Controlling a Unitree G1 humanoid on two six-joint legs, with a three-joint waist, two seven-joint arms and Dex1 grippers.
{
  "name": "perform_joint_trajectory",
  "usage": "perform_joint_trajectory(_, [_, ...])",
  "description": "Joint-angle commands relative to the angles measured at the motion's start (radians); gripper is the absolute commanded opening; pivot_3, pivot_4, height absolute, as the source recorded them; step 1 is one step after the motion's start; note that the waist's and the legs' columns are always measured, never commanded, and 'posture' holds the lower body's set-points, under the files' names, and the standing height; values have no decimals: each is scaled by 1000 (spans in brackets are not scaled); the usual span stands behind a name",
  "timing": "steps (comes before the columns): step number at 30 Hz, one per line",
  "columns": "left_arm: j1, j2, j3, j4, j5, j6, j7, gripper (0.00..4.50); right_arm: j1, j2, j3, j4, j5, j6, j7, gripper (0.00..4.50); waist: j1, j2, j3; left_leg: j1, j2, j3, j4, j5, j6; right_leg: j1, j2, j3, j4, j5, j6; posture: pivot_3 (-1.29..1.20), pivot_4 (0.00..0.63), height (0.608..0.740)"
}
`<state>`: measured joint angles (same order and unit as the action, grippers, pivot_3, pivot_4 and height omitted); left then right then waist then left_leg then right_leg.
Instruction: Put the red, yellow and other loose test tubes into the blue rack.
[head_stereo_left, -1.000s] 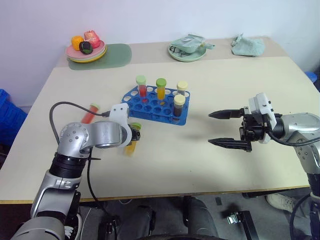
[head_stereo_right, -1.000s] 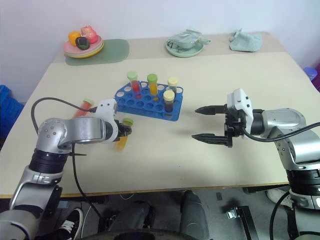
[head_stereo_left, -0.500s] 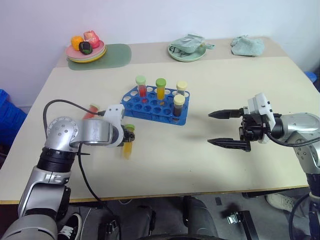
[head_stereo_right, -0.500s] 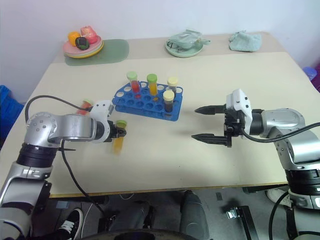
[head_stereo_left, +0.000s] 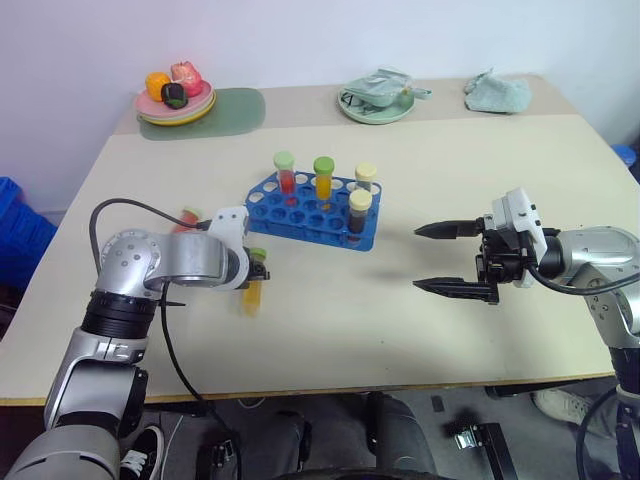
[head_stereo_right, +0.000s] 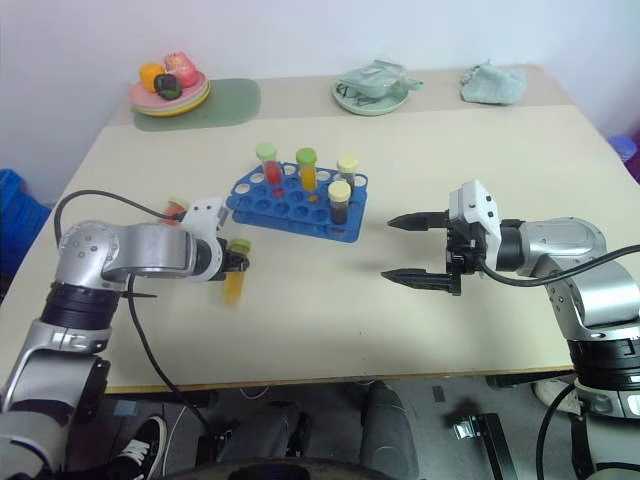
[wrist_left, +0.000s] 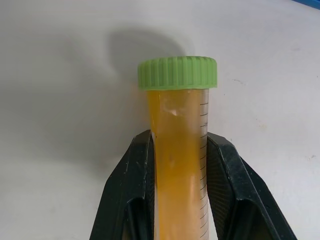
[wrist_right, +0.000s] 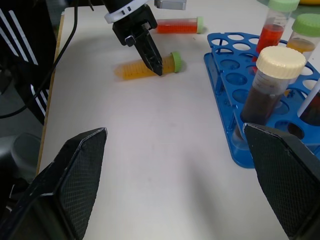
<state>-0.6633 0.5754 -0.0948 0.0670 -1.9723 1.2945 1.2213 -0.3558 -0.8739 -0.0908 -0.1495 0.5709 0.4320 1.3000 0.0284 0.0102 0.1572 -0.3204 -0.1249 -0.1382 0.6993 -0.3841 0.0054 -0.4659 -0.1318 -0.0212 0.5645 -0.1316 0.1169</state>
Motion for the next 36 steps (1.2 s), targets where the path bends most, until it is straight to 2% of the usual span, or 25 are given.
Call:
perform_joint_trajectory(1, [19, -21, 24, -32, 0, -21, 39, 799, -12, 7, -10, -16, 7, -14, -2, 4500, 6, 0, 0, 0, 0, 0, 0, 0, 0, 0, 0, 0, 0, 0, 0, 0, 150, 740])
perform_joint_trajectory(3, [18, -29, 31, -45, 0, -30, 54, 799, -12, 7, -8, -14, 4, -17, -1, 4500, 11, 0, 0, 0, 0, 0, 0, 0, 0, 0, 0, 0, 0, 0, 0, 0, 150, 740])
perform_joint_trajectory(7, [-29, 21, 32, -90, 0, -37, 23, 799, -11, 10, -8, -11, -1, -23, 0, 4500, 11, 0, 0, 0, 0, 0, 0, 0, 0, 0, 0, 1, 0, 0, 0, 0, 150, 740])
perform_joint_trajectory(12, [-60, 214, 4, -217, 0, -14, -127, 799, -22, 26, -13, 4, -8, -32, -17, 4500, 7, -1, 0, 0, 0, 1, 0, 0, 0, -1, 0, 1, 0, 0, 0, 0, 150, 740])
perform_joint_trajectory(16, [21, 331, 64, -318, 61, -53, -294, 799, -25, 31, -17, 9, -7, -35, -25, 4500, 7, 0, 0, 0, 0, 1, -1, 0, 0, -1, 1, 2, 0, 0, 0, 0, 150, 740])
perform_joint_trajectory(19, [117, 396, 130, -430, 347, -115, -574, 799, -28, 37, -22, 18, -8, -39, -38, 4500, 7, 0, 0, 0, 1, 2, -2, 0, 0, -1, 2, 2, 0, 0, 0, 0, 150, 740])
perform_joint_trajectory(21, [159, 398, 153, -471, 524, -222, -737, 799, -31, 40, -26, 27, -10, -47, -47, 4500, 12, 0, 0, 0, 1, 3, -2, 0, 0, -1, 3, 3, -1, 0, 0, 0, 150, 740])
perform_joint_trajectory(25, [204, 440, 77, -527, 948, -512, -1118, 799, -30, 46, -37, 38, -10, -61, -60, 4500, 13, -1, 1, -1, 1, 3, -1, 0, 0, 0, 3, 3, -2, 0, 0, 0, 150, 740])
perform_joint_trajectory(28, [253, 393, 63, -501, 1159, -736, -1302, 799, -8, 57, -60, 31, 1, -64, -86, 4500, 10, 0, 1, 0, 1, 4, -2, 0, 0, 0, 3, 4, -2, 0, 0, 0, 150, 740])
perform_joint_trajectory(31, [286, 308, 35, -440, 1300, -942, -1506, 799, 12, 77, -79, 17, -1, -70, -126, 4500, 9, 0, 1, 0, 2, 4, -3, 0, 0, -1, 3, 4, -3, 0, 0, 0, 150, 740])
perform_joint_trajectory(36, [248, 130, 27, -281, 1469, -1211, -1663, 799, 16, 85, -84, -15, 13, -45, -161, 4500, 11, -1, 1, -1, 2, 4, -2, 0, 1, 0, 3, 4, -4, 0, 0, 0, 150, 740])
